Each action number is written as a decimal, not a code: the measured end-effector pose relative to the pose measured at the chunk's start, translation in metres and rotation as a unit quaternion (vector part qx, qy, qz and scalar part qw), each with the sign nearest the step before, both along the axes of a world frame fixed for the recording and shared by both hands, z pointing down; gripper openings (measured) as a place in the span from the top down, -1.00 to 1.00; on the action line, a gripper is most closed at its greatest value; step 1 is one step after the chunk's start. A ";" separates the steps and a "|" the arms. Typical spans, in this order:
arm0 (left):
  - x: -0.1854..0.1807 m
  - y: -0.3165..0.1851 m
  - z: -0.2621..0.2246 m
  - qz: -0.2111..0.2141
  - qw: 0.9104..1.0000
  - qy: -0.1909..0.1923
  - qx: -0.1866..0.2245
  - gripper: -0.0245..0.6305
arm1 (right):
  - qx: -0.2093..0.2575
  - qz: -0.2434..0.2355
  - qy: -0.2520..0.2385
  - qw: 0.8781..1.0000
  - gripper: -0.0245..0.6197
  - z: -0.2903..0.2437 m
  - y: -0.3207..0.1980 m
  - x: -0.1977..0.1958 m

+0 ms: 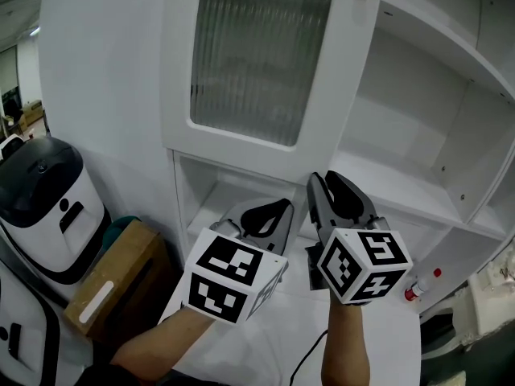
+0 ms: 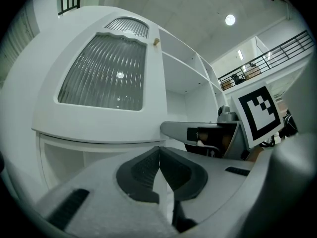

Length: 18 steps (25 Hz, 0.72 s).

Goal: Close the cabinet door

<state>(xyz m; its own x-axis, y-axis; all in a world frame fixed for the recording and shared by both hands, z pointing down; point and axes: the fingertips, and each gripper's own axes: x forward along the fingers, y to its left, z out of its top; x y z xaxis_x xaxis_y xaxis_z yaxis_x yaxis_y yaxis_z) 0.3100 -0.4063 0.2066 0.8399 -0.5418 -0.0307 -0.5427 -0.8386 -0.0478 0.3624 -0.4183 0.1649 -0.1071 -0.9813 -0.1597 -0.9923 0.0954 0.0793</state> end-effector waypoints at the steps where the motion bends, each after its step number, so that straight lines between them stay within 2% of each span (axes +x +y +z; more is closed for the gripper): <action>1: 0.000 0.000 0.000 0.000 1.000 0.000 -0.001 0.88 | 0.002 0.005 0.006 1.000 0.57 0.000 0.000 -0.001; 8: -0.010 0.001 0.004 -0.007 1.000 -0.002 -0.009 0.88 | 0.015 0.039 0.032 0.999 0.60 -0.002 0.006 -0.004; 18: -0.036 0.013 0.003 -0.005 1.000 0.008 -0.016 0.89 | 0.007 0.049 0.037 0.998 0.67 0.002 0.027 -0.027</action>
